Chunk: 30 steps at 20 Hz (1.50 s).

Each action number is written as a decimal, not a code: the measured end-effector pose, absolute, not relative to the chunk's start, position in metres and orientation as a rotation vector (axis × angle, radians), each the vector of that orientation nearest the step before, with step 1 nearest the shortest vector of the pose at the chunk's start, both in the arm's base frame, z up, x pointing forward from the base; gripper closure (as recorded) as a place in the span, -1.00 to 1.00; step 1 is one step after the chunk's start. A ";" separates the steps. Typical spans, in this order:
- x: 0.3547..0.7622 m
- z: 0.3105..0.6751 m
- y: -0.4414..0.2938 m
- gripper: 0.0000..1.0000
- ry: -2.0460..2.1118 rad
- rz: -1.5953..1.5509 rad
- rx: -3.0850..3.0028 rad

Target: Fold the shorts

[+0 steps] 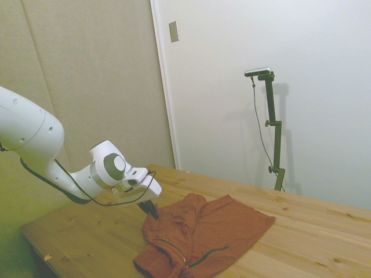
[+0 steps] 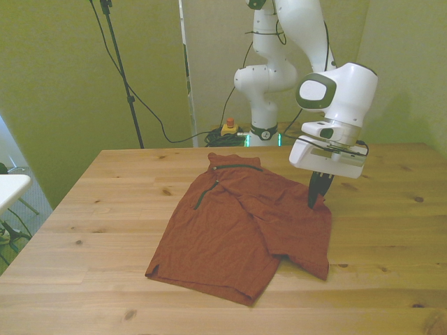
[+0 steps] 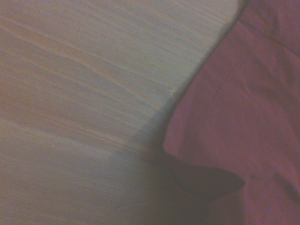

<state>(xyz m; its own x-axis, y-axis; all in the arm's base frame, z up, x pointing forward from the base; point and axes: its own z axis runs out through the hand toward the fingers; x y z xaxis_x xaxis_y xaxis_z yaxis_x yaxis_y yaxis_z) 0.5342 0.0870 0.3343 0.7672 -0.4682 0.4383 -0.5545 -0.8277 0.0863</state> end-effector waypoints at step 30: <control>0.559 0.478 -0.175 1.00 -1.318 0.671 2.673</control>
